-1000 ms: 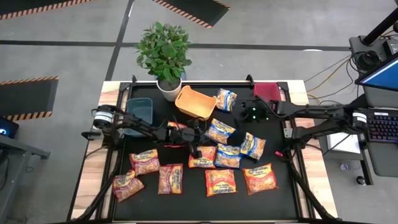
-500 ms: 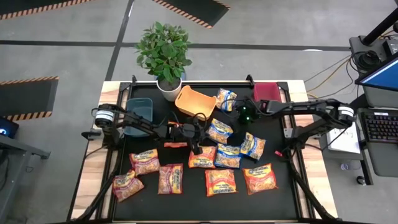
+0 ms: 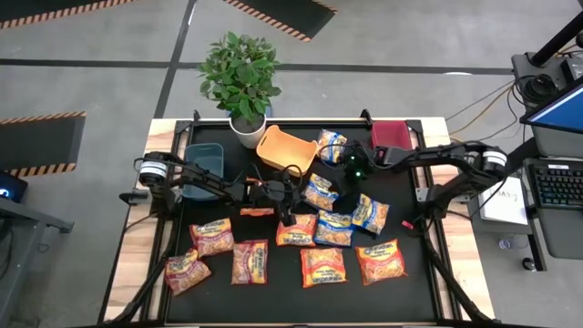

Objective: Sort Maruchan noodles
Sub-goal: Put the blue noodle pack into the red bin

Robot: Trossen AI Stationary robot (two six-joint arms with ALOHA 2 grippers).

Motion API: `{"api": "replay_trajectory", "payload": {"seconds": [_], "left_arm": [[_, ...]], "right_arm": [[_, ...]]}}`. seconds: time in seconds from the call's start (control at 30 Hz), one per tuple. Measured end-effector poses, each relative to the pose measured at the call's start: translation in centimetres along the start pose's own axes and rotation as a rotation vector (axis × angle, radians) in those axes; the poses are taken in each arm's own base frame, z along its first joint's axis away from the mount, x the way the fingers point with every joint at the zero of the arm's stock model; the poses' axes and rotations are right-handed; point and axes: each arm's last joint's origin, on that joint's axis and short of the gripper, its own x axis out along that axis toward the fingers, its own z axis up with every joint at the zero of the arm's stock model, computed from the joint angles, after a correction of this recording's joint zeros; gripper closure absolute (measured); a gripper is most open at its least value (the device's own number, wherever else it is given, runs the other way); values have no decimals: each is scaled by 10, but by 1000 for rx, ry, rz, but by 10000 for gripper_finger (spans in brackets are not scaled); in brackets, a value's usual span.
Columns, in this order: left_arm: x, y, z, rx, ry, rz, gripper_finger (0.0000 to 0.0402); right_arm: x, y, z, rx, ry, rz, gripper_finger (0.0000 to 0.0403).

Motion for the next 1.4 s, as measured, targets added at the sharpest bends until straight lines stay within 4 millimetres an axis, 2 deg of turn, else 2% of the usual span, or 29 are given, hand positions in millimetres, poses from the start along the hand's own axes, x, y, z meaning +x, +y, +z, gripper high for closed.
{"api": "replay_trajectory", "payload": {"seconds": [0.17,0.7,0.8,1.03,1.4], "left_arm": [[0,0,1,-3,-15,0,402],[-6,4,-10,-60,-104,7,402],[0,2,-10,-79,-180,7,402],[20,-3,-36,-123,-157,3,402],[26,-4,-50,-196,-106,-1,402]], "right_arm": [[4,-3,1,7,13,18,45],[5,-2,5,-10,-12,47,42],[5,-2,5,-10,-12,46,42],[5,-2,5,-18,-15,48,42],[6,-2,5,-33,-35,61,42]]}}
